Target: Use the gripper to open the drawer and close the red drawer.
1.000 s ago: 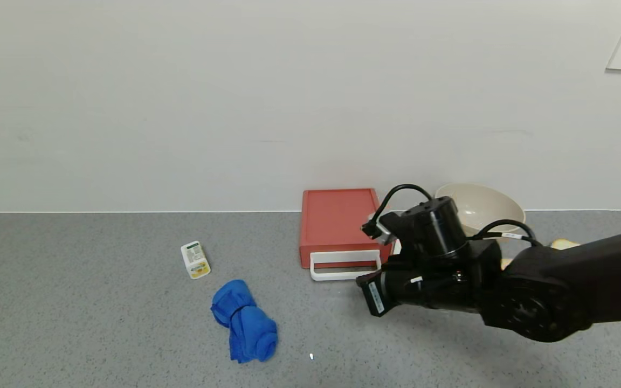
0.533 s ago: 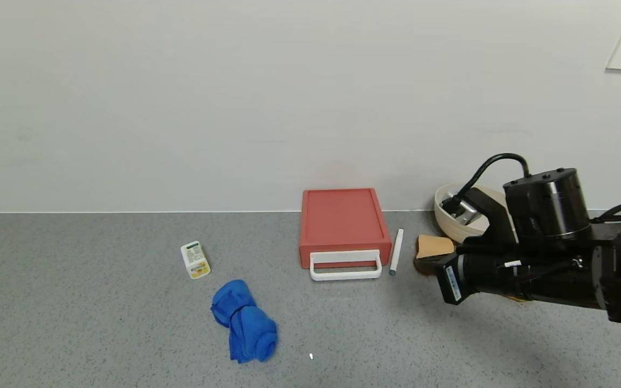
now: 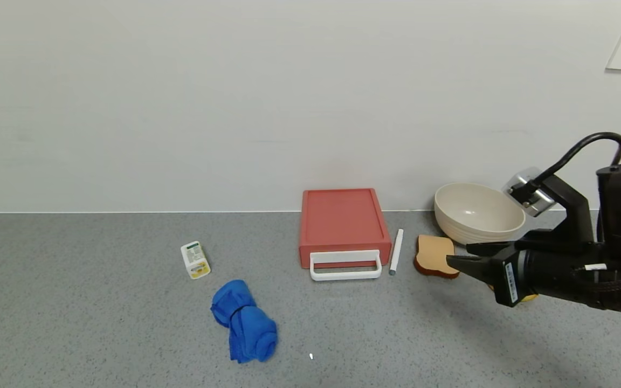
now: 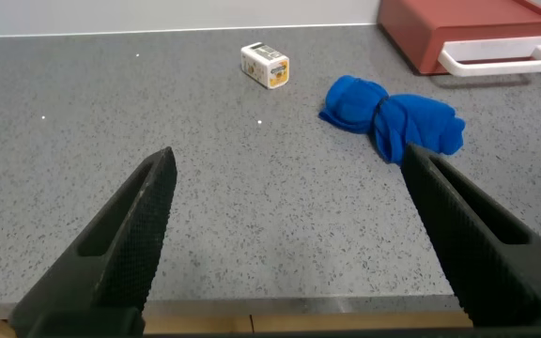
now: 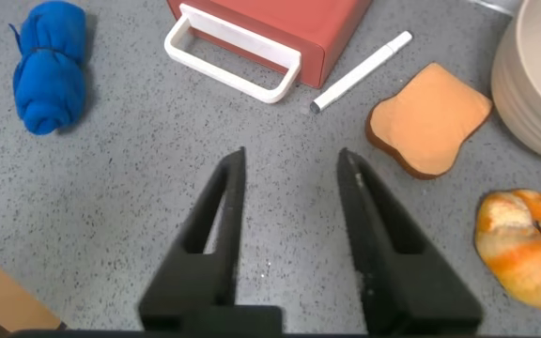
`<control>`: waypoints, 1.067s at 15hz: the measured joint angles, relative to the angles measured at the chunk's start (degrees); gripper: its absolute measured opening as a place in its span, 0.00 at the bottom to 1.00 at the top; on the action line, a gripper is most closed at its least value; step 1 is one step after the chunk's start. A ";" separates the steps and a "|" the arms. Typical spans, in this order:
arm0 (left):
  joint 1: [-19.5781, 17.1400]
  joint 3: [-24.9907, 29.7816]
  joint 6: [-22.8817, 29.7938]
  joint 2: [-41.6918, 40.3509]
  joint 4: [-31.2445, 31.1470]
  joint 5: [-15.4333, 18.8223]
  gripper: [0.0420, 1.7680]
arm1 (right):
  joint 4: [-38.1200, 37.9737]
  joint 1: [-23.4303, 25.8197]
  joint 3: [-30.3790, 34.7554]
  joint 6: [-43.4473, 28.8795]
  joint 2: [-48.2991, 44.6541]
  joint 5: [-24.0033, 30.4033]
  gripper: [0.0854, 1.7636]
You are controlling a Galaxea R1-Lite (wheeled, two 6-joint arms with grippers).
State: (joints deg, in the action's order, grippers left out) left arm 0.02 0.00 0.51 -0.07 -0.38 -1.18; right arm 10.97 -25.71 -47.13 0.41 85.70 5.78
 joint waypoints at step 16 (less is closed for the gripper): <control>0.05 0.00 -0.44 0.00 -0.15 0.09 0.97 | -13.49 4.99 10.39 -0.26 -33.85 -7.29 0.90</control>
State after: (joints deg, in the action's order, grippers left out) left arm 0.07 0.00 0.07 -0.07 -0.52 -1.10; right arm -2.52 -20.72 -36.74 0.16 51.85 -1.51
